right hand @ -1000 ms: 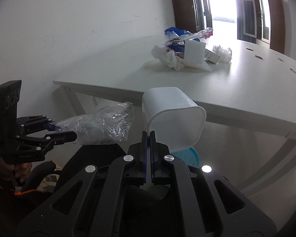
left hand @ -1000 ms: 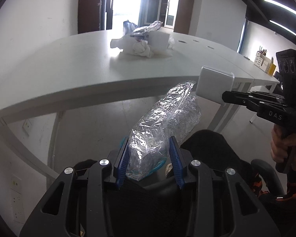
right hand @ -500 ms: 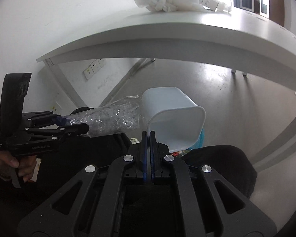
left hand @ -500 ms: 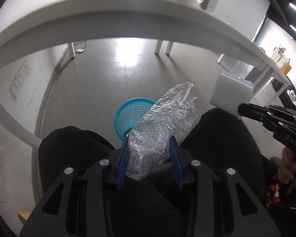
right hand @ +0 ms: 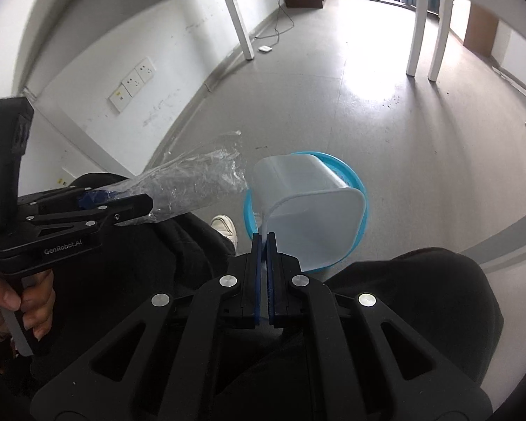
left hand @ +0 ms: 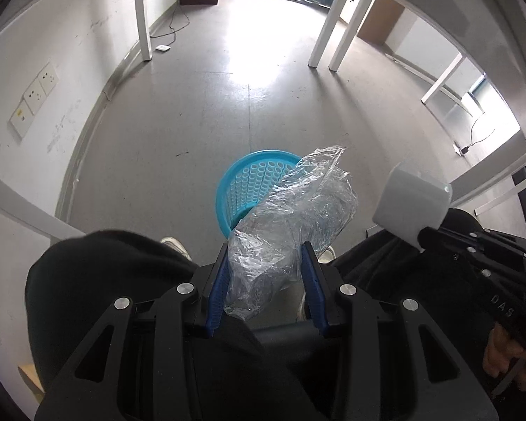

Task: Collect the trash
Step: 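Carry the plastic wrap and white cup in both tools over the wastebasket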

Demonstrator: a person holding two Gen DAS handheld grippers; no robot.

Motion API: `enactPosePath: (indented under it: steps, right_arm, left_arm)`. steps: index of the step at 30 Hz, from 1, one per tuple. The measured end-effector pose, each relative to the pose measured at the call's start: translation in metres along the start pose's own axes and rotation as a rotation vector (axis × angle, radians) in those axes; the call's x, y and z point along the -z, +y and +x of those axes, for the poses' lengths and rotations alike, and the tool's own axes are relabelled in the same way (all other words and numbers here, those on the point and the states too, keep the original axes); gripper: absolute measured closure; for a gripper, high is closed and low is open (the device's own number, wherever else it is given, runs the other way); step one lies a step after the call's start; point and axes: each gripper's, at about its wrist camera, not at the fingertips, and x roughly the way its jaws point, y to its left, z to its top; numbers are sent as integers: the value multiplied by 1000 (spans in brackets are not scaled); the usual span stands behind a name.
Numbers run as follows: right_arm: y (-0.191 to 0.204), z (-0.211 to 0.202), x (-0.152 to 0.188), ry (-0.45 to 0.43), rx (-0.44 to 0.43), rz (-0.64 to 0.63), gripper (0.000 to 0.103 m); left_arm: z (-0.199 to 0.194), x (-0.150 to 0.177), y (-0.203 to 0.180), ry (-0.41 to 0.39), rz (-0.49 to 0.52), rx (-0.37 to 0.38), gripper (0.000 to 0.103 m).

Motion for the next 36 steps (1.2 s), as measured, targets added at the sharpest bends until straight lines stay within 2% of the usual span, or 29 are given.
enactPosePath:
  steps: [3,8,11,15,22,25,31,36]
  right_arm:
    - [0,14,-7,21,32,-18,101]
    - [-4,36,-20,53,82,-42,101]
    - [-10,51,-27,88,79,-31,101]
    - [-18,71,-36,139,71,-4,101]
    - [-31,112,-49,201,55,31,101]
    - [-34,125,-53,214,62,45,101]
    - [-45,153,-60,256,49,92,101]
    - [-51,177,-65,293,43,117,101]
  left_arm:
    - [20,-9,-4,5,16,-29,65]
    - [52,-23,11,96,-50,-22,65]
    - [66,-34,21,124,-114,-6,65]
    - [85,-39,23,141,-137,-3,64]
    - [107,-45,36,191,-239,59,64]
    - [126,-52,39,218,-276,54,64]
    - [170,-69,39,274,-284,9,64]
    - [192,-78,48,314,-325,8,64]
